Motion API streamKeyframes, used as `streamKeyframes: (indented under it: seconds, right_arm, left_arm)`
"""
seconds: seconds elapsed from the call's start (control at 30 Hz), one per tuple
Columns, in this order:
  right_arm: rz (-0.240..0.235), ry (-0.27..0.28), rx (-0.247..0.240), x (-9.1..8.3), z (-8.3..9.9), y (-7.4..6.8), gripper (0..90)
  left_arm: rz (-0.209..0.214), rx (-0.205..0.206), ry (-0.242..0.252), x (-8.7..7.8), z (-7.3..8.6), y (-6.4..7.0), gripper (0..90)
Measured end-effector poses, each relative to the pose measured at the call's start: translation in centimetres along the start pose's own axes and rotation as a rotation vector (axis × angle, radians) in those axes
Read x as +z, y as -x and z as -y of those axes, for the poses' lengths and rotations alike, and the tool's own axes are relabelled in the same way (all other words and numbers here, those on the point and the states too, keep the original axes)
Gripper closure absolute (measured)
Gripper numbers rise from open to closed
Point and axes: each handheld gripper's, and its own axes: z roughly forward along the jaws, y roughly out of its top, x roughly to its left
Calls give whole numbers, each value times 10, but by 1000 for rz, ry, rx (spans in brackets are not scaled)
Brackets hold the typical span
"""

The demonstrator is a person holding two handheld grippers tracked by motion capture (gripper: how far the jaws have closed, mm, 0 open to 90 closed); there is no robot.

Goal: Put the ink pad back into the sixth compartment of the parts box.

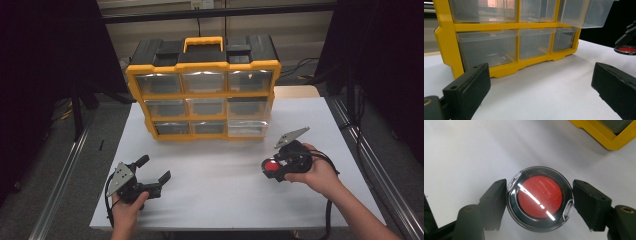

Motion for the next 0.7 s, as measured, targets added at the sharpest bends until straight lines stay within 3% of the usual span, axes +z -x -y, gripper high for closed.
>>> streamKeyframes:
  seconds: [0.2, 0.23, 0.33, 0.4, 0.5, 0.6, 0.7]
  right_arm:
    - [-5, -27, 9, -8, -5, 0, 298]
    - [-9, -26, 3, -9, -6, 0, 298]
    - [-16, -34, 6, -13, -9, 1, 298]
    - [-19, -39, 6, -16, -11, 1, 297]
    - [-25, -52, 4, -20, -14, 1, 297]
    - [-26, -52, -5, -23, -17, 3, 297]
    - [-28, -57, -3, -26, -19, 3, 297]
  left_arm:
    - [4, 0, 0, 0, 0, 0, 23]
    - [4, -28, 22, 1, 0, 2, 23]
    - [2, -28, 19, 1, 0, 2, 23]
    - [8, -5, 5, 0, 0, 0, 23]
    - [3, -28, 24, 1, 0, 1, 24]
    - [-2, 7, 3, -1, 0, -1, 23]
    - [3, -13, 12, 0, 0, 0, 23]
